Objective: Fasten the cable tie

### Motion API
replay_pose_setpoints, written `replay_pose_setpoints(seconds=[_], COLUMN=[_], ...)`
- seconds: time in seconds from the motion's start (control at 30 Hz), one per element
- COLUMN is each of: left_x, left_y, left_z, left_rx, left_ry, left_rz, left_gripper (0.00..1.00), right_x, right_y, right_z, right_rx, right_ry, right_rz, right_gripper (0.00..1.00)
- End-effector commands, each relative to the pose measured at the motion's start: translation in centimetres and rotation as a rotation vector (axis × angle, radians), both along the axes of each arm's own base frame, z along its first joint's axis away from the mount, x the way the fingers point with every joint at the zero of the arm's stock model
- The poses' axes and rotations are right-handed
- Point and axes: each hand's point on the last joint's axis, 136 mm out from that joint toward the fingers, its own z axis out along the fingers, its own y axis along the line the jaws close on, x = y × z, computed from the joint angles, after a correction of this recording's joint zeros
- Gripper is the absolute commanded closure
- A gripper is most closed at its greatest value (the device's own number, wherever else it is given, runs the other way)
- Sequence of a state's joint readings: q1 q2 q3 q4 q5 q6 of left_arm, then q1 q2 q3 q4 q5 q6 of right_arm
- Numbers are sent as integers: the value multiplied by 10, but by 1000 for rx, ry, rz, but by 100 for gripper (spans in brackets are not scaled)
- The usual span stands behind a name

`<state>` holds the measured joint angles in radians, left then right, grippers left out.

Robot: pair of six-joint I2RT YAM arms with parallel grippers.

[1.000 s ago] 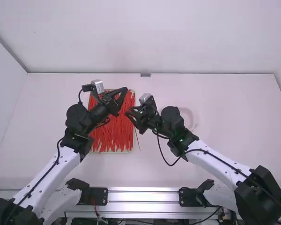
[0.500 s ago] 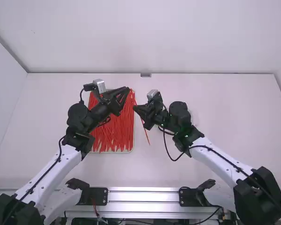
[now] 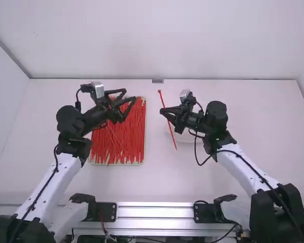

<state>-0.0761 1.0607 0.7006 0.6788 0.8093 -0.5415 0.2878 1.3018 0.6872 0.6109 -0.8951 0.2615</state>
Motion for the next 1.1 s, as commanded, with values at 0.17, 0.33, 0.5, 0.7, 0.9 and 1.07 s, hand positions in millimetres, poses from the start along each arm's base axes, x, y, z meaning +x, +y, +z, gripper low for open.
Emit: replay_pose_setpoints(seconds=[0.17, 0.33, 0.5, 0.7, 0.9, 1.07], left_x=[-47, -41, -34, -36, -36, -27], left_y=[-32, -37, -45, -63, -78, -77], left_z=[35, 47, 54, 57, 64, 69], left_rx=[153, 176, 182, 183, 152, 123], left_ry=[-202, -208, -221, -286, -313, -293], left_rz=[-407, -526, -572, -621, -608, -556], left_gripper=[19, 23, 23, 22, 22, 22], right_x=[-9, -11, -18, -17, -16, -24], right_y=[-11, -11, -7, -4, -3, 6], right_z=[37, 53, 69, 87, 97, 105], right_rx=[83, 123, 151, 214, 249, 272], right_ry=[-61, -97, -174, -198, -216, -254], right_rz=[113, 118, 135, 97, 70, 83], right_gripper=[100, 100, 100, 100, 100, 100])
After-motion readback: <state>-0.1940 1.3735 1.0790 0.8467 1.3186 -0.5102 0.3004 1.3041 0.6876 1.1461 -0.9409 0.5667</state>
